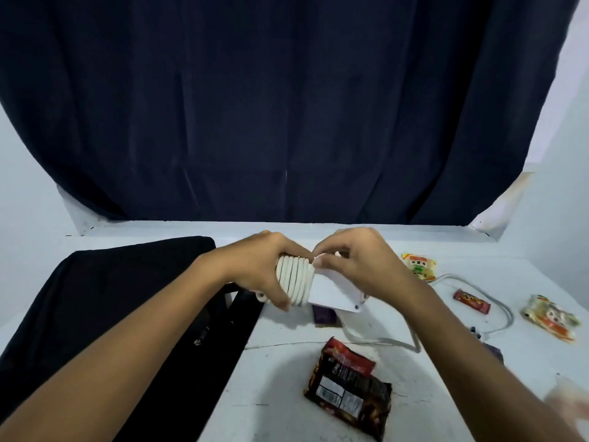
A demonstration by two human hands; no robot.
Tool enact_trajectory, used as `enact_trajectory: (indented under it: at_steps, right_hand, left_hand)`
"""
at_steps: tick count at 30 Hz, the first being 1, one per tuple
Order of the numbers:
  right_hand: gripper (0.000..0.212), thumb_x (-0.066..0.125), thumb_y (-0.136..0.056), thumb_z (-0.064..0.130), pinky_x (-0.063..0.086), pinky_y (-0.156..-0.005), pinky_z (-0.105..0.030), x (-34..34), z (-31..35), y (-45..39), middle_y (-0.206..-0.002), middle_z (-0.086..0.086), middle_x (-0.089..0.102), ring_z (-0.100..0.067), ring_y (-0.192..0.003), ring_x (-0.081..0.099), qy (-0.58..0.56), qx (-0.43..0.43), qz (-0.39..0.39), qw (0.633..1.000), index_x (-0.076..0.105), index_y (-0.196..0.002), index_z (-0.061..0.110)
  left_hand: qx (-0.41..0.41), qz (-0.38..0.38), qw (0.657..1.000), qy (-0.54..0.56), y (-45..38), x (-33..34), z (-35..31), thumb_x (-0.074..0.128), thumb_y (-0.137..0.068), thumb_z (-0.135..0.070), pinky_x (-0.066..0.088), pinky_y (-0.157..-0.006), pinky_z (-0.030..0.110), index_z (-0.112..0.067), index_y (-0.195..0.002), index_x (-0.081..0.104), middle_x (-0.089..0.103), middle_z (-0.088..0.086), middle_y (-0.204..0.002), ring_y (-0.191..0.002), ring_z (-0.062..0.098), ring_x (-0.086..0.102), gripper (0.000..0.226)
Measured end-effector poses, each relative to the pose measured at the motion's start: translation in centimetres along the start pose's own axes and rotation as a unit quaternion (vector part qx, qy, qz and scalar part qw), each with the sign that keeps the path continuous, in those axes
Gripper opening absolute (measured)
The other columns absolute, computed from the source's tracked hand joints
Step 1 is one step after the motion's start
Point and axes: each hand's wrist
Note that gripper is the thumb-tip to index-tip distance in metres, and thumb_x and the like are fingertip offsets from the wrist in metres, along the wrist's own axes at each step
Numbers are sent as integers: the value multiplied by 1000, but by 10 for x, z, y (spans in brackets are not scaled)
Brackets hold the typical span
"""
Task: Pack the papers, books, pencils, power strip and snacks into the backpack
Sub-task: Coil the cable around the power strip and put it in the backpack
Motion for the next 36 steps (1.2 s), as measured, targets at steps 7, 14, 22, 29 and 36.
enact_trajectory:
  at_steps: [7,14,22,29,36]
  right_hand:
    - [5,70,-76,2,48,-56,-16,-15,-30,-11,-68,0,68,-7,-61,62,-387,101,95,912,72,-75,7]
    - [35,46,-90,-3,48,-64,-28,24,-32,-15,-74,-10,65,-20,-68,61,-594,135,-11,793,70,-68,11]
    - [64,73,-65,22,35,-60,-27,46,-32,-11,-103,-14,60,-21,-86,52,-543,68,80,833,55,-121,-6]
    - [52,82,-71,33,34,-48,-15,58,-18,-15,-108,-10,66,-8,-75,54,-550,134,36,823,66,-112,6]
    - [36,73,-77,41,22,-49,-24,55,-1,-11,-63,1,43,-9,-55,31,-496,132,-9,858,67,-86,7]
  left_hand:
    - [85,9,946,313,14,9,10,89,-52,-15,52,-91,39,-20,-120,66,67,4,-115,-108,24,62,72]
    - [76,-54,840,535,10,24,17,82,-54,-12,53,-84,39,-35,-135,50,58,37,-117,-99,43,61,91]
    - [53,-111,809,576,9,26,18,80,-61,-11,55,-74,30,-18,-127,58,69,12,-106,-91,24,68,70]
    - [14,-167,814,556,15,27,12,75,-64,-5,54,-68,25,-15,-124,57,69,14,-95,-82,22,70,64]
    - [12,-202,823,531,15,28,17,87,-55,-18,55,-77,30,-29,-126,60,68,18,-101,-90,24,70,77]
Point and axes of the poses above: each hand's wrist, its own y-axis away from the middle knuckle, its own x-axis out of the palm, z = x × y
